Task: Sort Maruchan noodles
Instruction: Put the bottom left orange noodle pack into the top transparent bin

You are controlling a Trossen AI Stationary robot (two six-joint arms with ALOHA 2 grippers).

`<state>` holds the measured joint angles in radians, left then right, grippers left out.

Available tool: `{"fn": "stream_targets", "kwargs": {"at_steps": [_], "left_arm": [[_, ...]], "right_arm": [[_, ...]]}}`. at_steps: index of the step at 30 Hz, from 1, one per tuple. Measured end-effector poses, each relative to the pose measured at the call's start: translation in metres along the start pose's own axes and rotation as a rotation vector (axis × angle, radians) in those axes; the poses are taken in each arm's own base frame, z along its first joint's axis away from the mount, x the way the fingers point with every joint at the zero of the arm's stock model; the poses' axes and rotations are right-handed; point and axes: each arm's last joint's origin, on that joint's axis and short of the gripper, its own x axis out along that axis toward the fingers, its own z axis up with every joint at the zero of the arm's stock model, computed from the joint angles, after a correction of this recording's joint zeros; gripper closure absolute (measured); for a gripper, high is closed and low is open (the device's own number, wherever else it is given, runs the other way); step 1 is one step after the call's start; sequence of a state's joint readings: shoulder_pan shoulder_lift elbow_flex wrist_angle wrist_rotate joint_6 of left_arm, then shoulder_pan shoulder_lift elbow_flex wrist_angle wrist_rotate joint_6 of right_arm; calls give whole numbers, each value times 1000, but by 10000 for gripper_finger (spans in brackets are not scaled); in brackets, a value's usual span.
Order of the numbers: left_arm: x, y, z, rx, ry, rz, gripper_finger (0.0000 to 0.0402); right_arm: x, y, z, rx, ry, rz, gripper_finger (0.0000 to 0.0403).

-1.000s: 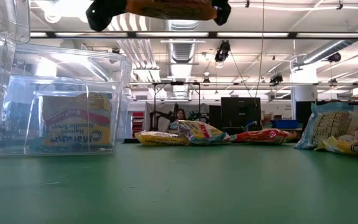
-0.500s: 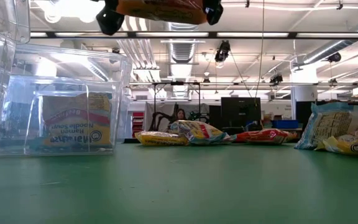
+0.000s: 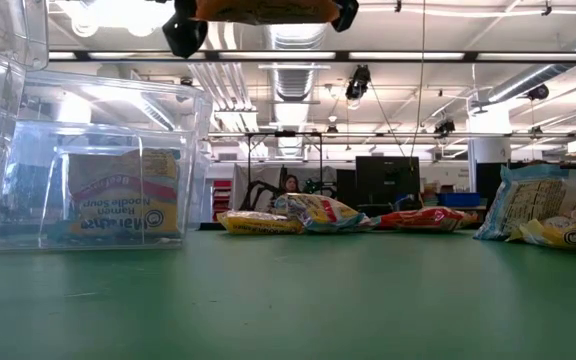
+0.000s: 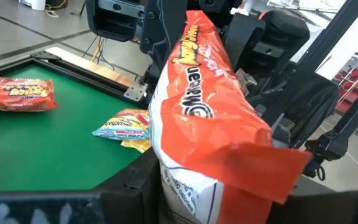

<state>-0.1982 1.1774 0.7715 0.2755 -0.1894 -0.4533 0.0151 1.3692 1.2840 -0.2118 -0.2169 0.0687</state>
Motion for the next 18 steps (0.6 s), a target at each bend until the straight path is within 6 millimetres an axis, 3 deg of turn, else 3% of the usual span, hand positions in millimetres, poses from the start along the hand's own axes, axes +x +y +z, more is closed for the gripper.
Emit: {"fn": "stream_targets", "kwargs": {"at_steps": [10,18], "left_arm": [[1,3,1,-20,3,11,259],[-15,22,17,-42,-28,130,259]], "right_arm": [[-34,7,4,99,48,-18,219],[-69,14,2,222,109,-50,216]]}}
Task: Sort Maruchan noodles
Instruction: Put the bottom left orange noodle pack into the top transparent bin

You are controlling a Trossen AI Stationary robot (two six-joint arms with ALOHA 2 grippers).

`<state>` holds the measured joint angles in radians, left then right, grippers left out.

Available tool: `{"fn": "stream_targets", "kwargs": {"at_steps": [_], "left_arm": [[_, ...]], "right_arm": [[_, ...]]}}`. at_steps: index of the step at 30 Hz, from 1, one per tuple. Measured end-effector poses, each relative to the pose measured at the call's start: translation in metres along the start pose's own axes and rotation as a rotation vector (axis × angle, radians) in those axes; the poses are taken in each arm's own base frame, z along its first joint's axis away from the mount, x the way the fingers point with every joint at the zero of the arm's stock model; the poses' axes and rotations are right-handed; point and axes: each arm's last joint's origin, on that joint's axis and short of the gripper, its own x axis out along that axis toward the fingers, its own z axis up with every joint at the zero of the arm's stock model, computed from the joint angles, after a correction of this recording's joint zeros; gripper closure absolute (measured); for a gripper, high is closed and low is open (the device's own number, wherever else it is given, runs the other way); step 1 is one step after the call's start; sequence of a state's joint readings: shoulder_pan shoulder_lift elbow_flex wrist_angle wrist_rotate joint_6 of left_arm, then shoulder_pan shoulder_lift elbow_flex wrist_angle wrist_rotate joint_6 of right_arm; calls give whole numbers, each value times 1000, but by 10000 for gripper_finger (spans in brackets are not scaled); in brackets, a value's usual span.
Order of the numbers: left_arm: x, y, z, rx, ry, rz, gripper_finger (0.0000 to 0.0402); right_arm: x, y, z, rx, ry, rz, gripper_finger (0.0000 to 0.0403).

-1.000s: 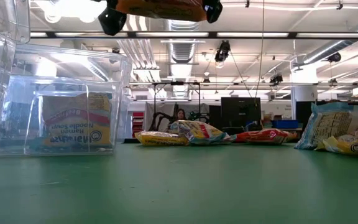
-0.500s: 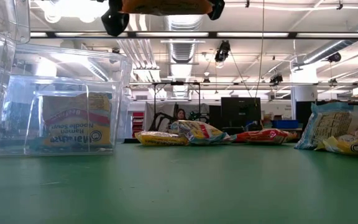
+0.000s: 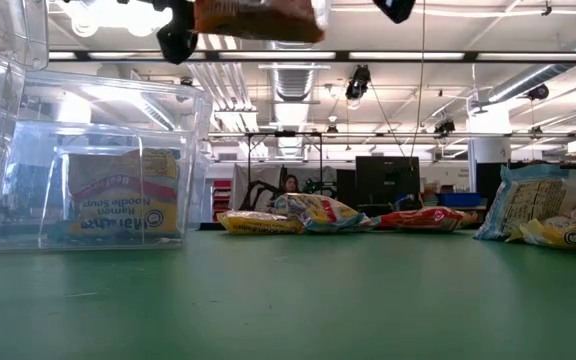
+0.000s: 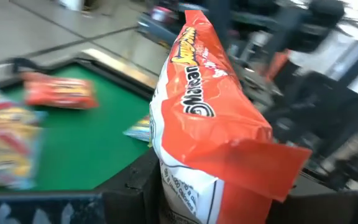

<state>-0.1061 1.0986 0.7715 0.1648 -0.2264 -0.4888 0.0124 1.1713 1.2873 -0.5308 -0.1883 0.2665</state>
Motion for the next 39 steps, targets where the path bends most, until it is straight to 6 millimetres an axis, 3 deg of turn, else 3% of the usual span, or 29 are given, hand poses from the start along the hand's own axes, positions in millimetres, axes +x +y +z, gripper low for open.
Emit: {"fn": "stream_targets", "kwargs": {"at_steps": [8,18,22,30,39], "left_arm": [[-42,61,25,-116,-35,459,259],[-85,115,42,-182,-173,946,257],[-91,136,35,-243,-107,1122,257],[-92,168,33,-261,-54,1312,256],[-84,193,25,-309,57,1370,256]], "right_arm": [[-11,-3,-5,66,16,-130,225],[0,-7,-10,72,74,-150,227],[7,-9,-13,77,106,-160,228],[7,-10,-17,99,135,-170,230],[7,-10,-19,101,161,-175,234]]}}
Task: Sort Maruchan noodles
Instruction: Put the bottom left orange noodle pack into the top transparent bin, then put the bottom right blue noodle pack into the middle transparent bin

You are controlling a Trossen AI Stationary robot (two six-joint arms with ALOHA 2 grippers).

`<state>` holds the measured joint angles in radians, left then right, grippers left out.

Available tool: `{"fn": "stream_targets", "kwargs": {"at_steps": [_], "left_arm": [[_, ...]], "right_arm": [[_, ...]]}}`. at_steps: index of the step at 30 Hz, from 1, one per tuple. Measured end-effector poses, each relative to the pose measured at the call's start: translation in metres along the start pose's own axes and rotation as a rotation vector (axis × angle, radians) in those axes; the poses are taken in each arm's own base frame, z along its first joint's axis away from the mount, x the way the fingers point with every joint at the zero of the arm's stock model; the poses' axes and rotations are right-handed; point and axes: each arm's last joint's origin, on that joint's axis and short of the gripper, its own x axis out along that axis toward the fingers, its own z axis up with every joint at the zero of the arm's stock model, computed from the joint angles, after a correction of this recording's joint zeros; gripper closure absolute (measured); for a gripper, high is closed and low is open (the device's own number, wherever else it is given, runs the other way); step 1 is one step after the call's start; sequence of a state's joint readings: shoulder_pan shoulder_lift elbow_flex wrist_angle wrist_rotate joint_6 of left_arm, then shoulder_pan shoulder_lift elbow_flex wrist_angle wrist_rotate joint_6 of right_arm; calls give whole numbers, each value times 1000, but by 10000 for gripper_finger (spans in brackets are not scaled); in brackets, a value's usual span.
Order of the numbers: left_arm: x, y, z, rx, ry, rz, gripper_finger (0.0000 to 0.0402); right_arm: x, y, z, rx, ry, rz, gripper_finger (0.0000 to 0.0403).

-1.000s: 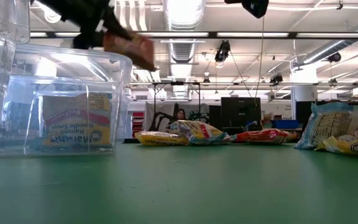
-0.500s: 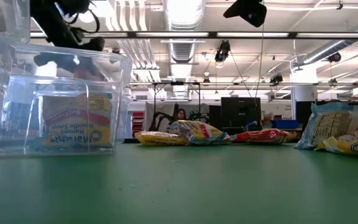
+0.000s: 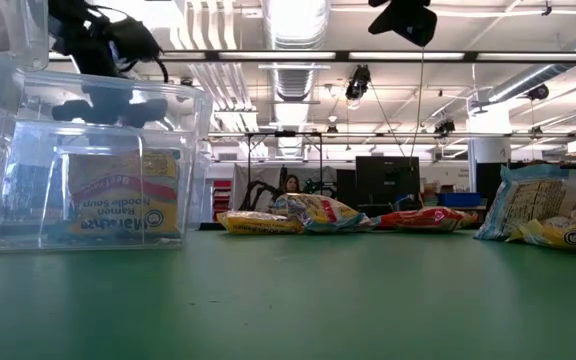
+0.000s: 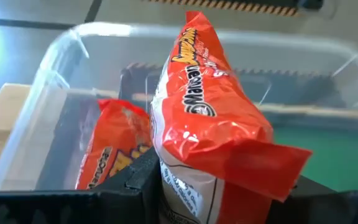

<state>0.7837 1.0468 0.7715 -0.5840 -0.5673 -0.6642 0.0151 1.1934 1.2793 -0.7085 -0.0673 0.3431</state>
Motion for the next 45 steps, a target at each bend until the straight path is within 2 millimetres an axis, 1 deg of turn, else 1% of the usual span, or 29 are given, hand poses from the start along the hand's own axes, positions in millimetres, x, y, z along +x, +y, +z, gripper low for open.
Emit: {"fn": "stream_targets", "kwargs": {"at_steps": [4,8,13,20,24,27,30,33,36,40,42,45], "left_arm": [[11,-1,-4,25,45,43,255],[15,-2,-6,32,61,59,250],[15,0,-4,32,59,64,232],[13,6,-9,93,99,120,203],[9,15,-14,45,110,227,192],[3,19,-14,-23,109,232,191],[-5,19,-10,-67,100,139,192],[-19,19,-4,-124,43,32,192],[-35,17,3,-162,-12,-128,192],[-59,11,9,-175,-47,-414,192],[-70,4,10,-177,-63,-534,192],[-82,-8,7,-178,-77,-663,192]], "right_arm": [[0,0,0,0,-1,0,234],[0,0,0,8,0,0,234],[0,-1,-2,17,25,-7,234],[0,-2,-6,37,58,-20,234],[0,-3,-7,57,73,-26,234],[-2,-3,-10,67,110,-40,234],[-7,-5,-15,80,181,-69,234],[-11,-8,-24,88,279,-114,234],[-16,-14,-36,115,392,-223,234],[-21,-22,-53,242,522,-394,234],[-20,-24,-58,320,543,-435,234],[-17,-26,-66,402,557,-468,234]]}}
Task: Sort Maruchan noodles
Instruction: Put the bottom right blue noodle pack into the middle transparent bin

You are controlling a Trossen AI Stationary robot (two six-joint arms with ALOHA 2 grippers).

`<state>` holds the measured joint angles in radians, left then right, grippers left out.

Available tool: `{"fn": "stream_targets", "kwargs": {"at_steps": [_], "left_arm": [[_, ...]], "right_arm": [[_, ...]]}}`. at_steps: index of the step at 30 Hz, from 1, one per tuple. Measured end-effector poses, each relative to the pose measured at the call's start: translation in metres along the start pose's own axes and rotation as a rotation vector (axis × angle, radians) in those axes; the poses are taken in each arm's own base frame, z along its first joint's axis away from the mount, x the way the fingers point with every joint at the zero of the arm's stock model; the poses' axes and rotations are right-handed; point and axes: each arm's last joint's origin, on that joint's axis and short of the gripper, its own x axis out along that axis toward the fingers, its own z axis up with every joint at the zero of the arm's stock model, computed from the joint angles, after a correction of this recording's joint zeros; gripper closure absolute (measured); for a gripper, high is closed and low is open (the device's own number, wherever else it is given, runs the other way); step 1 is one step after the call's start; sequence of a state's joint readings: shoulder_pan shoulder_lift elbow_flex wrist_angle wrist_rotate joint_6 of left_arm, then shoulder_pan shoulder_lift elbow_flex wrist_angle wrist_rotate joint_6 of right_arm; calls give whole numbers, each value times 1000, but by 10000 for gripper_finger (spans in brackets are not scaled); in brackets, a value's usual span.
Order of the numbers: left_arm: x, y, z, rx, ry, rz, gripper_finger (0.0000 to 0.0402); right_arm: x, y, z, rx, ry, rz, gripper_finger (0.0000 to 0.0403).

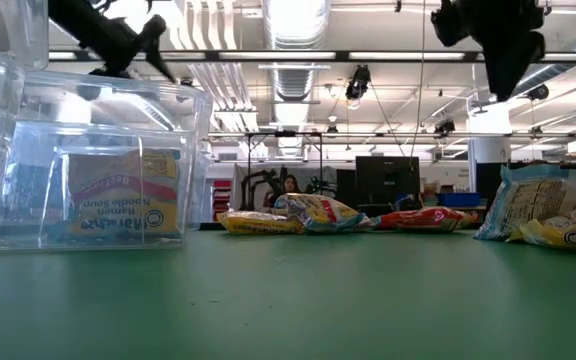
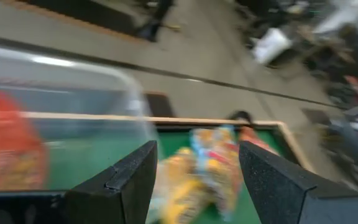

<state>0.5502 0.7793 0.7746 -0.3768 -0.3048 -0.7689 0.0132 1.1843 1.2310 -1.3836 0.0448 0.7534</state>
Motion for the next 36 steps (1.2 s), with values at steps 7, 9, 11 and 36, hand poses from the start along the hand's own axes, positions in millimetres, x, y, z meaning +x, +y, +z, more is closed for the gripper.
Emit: {"fn": "stream_targets", "kwargs": {"at_steps": [7,9,11,36], "left_arm": [[8,-31,-17,23,33,-172,192],[10,-36,-20,26,39,-197,192],[11,-40,-23,26,51,-214,192],[12,-45,-26,-16,70,-245,192]], "right_arm": [[24,10,-7,-31,85,60,234],[30,18,-9,-69,92,103,234],[35,23,-13,-94,104,101,234],[121,60,-15,-339,163,-423,234]]}}
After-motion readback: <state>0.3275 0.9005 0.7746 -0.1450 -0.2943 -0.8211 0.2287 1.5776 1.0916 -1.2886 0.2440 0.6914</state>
